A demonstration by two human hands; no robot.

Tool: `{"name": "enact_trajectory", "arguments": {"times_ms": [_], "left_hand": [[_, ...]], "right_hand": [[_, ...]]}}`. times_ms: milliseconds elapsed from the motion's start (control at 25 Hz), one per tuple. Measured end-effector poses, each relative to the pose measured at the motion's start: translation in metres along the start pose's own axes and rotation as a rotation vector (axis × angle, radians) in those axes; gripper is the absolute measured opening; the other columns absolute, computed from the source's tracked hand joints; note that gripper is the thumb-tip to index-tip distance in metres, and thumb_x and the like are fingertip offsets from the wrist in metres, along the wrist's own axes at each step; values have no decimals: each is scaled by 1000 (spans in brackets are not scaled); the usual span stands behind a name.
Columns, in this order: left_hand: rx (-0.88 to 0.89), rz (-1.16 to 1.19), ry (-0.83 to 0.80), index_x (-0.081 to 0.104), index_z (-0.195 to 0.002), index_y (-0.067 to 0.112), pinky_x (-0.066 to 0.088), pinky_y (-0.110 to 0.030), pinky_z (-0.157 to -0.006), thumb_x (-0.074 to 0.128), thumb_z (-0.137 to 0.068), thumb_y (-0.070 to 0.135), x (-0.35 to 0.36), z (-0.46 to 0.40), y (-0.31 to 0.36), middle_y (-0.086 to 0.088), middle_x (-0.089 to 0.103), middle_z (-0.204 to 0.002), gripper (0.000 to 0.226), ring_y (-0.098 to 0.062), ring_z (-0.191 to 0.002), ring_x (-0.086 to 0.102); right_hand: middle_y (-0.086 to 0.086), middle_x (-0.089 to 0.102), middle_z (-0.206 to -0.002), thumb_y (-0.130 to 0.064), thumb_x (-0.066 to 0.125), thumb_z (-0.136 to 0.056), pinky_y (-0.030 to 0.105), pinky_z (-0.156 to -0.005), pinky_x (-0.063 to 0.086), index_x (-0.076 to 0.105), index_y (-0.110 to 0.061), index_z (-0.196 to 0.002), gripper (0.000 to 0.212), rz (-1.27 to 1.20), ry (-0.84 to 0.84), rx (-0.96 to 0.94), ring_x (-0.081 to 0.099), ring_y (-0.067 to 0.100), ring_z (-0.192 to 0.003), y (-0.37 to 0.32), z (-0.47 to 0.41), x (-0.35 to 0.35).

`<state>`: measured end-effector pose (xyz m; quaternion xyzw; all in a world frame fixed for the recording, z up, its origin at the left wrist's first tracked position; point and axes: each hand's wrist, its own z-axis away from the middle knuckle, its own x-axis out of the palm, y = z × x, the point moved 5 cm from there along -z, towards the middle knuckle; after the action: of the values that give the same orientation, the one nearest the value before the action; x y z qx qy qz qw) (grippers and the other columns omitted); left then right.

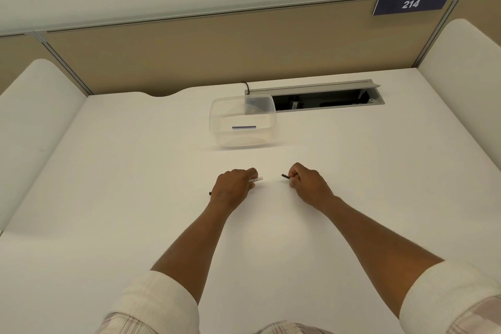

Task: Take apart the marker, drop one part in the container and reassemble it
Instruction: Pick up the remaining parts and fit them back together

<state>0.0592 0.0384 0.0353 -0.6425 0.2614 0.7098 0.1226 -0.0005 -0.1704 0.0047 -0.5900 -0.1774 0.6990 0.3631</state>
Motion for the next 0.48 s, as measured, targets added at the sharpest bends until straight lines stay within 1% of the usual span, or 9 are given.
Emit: {"name": "enact_trajectory", "arguments": {"times_ms": [80,160,320,480], "left_hand": [[17,-8,5,54,-102,28,33,-31,-61,55,-93,28,2,4,5,-1,68,-91,9,-32,-78,60],[33,-18,9,55,-104,29,32,-31,-61,54,-94,29,3,8,10,-2,68,-92,10,-32,-79,60],[49,-32,16,55,-106,28,33,-31,-60,54,-94,29,4,15,16,-2,68,-94,12,-31,-80,61],[53,-32,14,54,-106,27,35,-32,-59,54,-94,29,5,22,21,-2,68,-91,12,-31,-77,60]], "right_hand": [[-2,67,-79,-15,46,-86,37,-68,50,59,-30,-96,22,7,2,-40,61,24,-76,-5,6,1],[-2,67,-76,-13,46,-86,35,-67,50,64,-33,-99,30,8,17,-75,61,23,-73,-11,12,1],[1,72,-81,-13,48,-84,35,-73,53,68,-32,-99,32,-39,-11,-129,65,25,-80,-21,21,3],[3,73,-82,-11,50,-83,35,-76,52,70,-31,-99,33,-53,-60,-169,65,24,-81,-30,31,6]]}}
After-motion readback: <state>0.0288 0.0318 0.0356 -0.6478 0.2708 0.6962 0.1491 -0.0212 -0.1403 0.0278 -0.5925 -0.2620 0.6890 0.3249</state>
